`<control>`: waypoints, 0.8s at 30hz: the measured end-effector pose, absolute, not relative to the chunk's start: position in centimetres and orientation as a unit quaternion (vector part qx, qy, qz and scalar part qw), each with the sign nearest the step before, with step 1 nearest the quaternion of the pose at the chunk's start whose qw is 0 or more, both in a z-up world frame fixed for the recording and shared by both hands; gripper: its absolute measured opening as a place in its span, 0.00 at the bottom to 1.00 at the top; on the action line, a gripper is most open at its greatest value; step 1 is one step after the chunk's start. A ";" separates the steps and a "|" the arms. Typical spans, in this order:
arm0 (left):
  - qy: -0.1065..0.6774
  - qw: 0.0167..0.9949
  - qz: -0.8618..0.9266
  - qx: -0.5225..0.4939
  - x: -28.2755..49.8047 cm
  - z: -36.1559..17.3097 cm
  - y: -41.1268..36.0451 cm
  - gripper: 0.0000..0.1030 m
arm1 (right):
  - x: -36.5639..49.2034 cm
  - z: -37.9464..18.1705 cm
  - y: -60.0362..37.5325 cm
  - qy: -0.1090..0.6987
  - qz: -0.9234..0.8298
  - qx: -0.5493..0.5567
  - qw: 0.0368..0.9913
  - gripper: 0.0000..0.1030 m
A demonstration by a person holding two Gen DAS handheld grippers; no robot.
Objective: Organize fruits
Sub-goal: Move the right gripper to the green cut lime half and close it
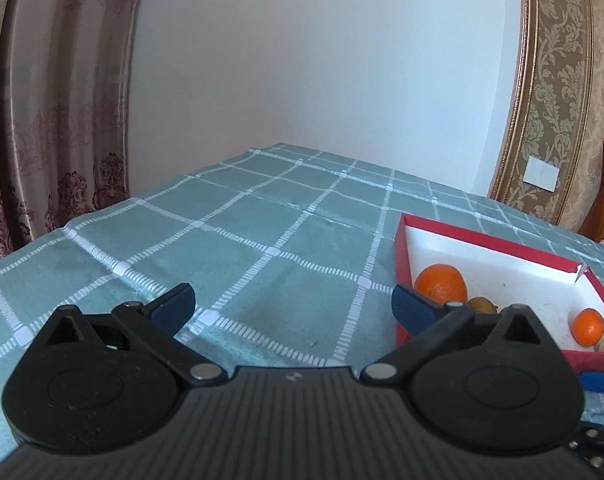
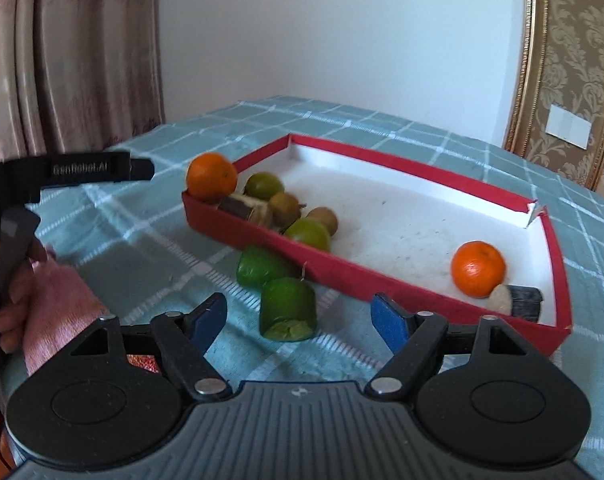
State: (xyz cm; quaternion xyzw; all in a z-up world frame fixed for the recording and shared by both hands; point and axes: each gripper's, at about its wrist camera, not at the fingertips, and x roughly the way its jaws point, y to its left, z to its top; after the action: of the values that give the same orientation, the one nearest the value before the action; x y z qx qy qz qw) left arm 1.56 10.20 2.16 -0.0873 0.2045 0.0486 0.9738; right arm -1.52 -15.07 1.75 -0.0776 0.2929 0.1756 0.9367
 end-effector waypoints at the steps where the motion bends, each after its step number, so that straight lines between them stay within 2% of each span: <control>1: 0.205 0.974 0.048 -0.088 1.6 2.1 10.2 1.00 | -1.3 1.5 -15.0 0.295 0.175 -0.078 0.936 0.62; 3: 0.204 0.974 0.048 -0.091 1.6 2.1 10.3 1.00 | -1.0 1.3 -15.1 0.301 0.175 -0.070 0.935 0.55; 7: 0.202 0.974 0.047 -0.092 1.6 2.1 10.3 1.00 | -0.5 0.8 -15.3 0.307 0.176 -0.059 0.933 0.51; 14: 0.203 0.974 0.047 -0.093 1.5 2.1 10.2 1.00 | -0.6 0.7 -14.5 0.301 0.182 -0.074 0.933 0.31; 24: 0.204 0.973 0.049 -0.092 1.5 2.1 10.2 1.00 | -1.6 1.8 -15.2 0.281 0.168 -0.058 0.943 0.30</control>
State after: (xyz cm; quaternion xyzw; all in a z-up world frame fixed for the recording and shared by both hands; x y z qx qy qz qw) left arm 1.54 10.21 2.14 -0.0923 0.2044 0.0489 0.9733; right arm -1.64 -15.21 1.78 -0.0581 0.2811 0.1684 0.9430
